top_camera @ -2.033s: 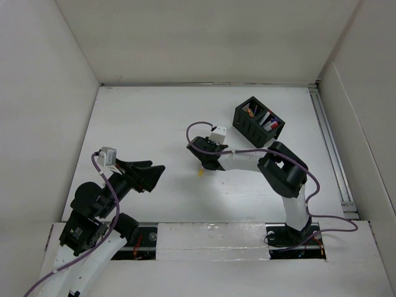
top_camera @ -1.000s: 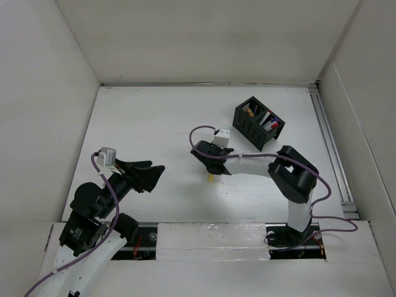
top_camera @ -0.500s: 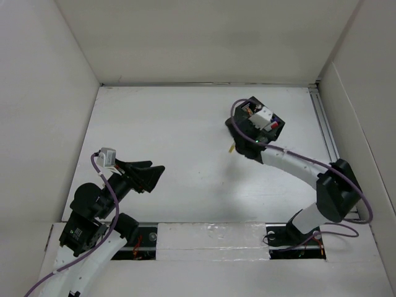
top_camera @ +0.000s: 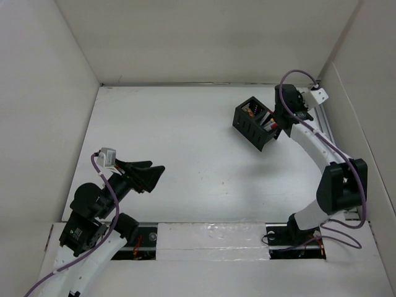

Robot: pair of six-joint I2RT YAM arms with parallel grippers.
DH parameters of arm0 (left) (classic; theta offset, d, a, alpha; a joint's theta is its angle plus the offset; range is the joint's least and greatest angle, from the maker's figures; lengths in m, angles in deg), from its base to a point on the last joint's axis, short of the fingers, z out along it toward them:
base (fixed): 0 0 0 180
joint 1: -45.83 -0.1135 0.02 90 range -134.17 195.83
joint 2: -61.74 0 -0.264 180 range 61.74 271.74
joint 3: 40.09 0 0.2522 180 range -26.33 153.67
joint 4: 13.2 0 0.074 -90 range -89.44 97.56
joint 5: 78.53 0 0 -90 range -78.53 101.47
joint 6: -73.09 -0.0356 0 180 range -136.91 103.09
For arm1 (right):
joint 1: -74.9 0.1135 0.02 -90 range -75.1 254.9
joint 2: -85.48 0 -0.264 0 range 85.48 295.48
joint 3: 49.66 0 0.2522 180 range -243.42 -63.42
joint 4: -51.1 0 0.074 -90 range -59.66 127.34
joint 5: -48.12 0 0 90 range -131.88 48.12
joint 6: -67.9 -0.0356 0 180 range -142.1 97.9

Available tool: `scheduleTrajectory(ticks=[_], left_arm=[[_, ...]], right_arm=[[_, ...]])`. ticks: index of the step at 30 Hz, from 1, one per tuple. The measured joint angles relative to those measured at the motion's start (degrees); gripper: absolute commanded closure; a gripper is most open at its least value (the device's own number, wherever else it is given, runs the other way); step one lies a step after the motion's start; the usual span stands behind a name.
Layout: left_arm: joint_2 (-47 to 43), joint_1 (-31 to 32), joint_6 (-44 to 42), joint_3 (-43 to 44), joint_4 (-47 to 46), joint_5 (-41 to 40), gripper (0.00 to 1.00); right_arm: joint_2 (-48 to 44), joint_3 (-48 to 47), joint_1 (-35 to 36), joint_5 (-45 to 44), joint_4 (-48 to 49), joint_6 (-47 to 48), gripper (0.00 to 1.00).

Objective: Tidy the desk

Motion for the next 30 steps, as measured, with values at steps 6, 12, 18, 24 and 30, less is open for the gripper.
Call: scheduleTrajectory(ticks=[6, 12, 18, 24, 30], left_arm=[[0.0, 0.0, 0.0, 0.0, 0.0, 0.1, 0.34], [0.0, 0.0, 0.0, 0.0, 0.0, 0.1, 0.34], [0.2, 0.0, 0.0, 0.0, 0.0, 0.1, 0.34], [0.3, 0.0, 0.0, 0.0, 0.0, 0.1, 0.34], [0.4, 0.0, 0.0, 0.0, 0.0, 0.1, 0.34]], right_arm=[[6.5, -4.8, -1.4, -4.0, -0.2, 1.2, 1.0], [7.7, -5.2, 0.3, -9.8, 1.7, 4.5, 1.0], [9.6, -5.2, 2.6, -14.4, 4.7, 7.8, 1.0], [14.5, -6.0, 4.1, -18.3, 5.1, 9.8, 1.0], [18.2, -8.5, 7.1, -22.5, 4.9, 10.8, 1.0]])
